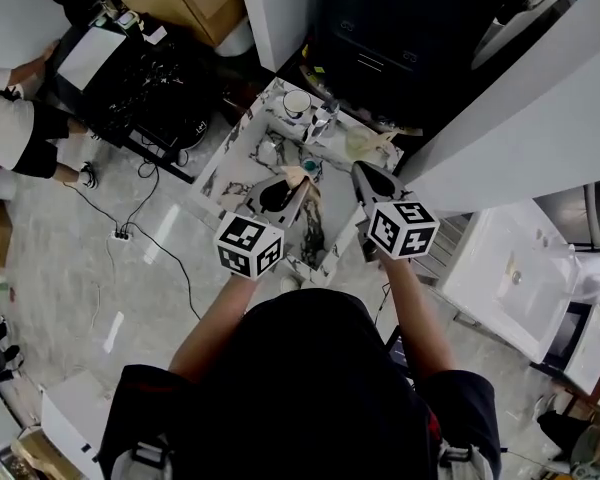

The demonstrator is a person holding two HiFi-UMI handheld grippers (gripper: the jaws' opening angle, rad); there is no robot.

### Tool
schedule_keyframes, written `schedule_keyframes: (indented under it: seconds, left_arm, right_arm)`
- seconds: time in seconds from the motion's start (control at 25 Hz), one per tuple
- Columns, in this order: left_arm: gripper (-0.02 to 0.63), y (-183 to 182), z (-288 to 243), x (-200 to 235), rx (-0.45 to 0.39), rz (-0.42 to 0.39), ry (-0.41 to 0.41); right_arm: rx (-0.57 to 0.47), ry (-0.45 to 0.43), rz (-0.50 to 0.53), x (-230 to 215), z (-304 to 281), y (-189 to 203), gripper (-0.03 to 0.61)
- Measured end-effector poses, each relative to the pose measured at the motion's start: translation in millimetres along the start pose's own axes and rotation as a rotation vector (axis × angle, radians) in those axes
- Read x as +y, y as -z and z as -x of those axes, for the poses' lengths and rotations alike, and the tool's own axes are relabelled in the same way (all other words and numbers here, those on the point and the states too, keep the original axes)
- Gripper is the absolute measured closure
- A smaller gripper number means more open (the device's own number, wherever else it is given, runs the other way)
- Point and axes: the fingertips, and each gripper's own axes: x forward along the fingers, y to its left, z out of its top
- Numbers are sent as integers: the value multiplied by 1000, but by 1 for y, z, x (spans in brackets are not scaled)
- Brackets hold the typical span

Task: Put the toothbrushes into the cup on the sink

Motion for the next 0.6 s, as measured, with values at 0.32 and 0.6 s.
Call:
schedule_keyframes:
  seconds: [0.32,0.6]
  left_arm:
    - [566,-1,-23,-3,5,-3,-5]
    - [568,-2,-34,-1,5,-13,-37]
  right_arm:
    - [5,-7,-5,-23,-4,-4,543]
    - [3,-36,-23,-33,-9,-2,543]
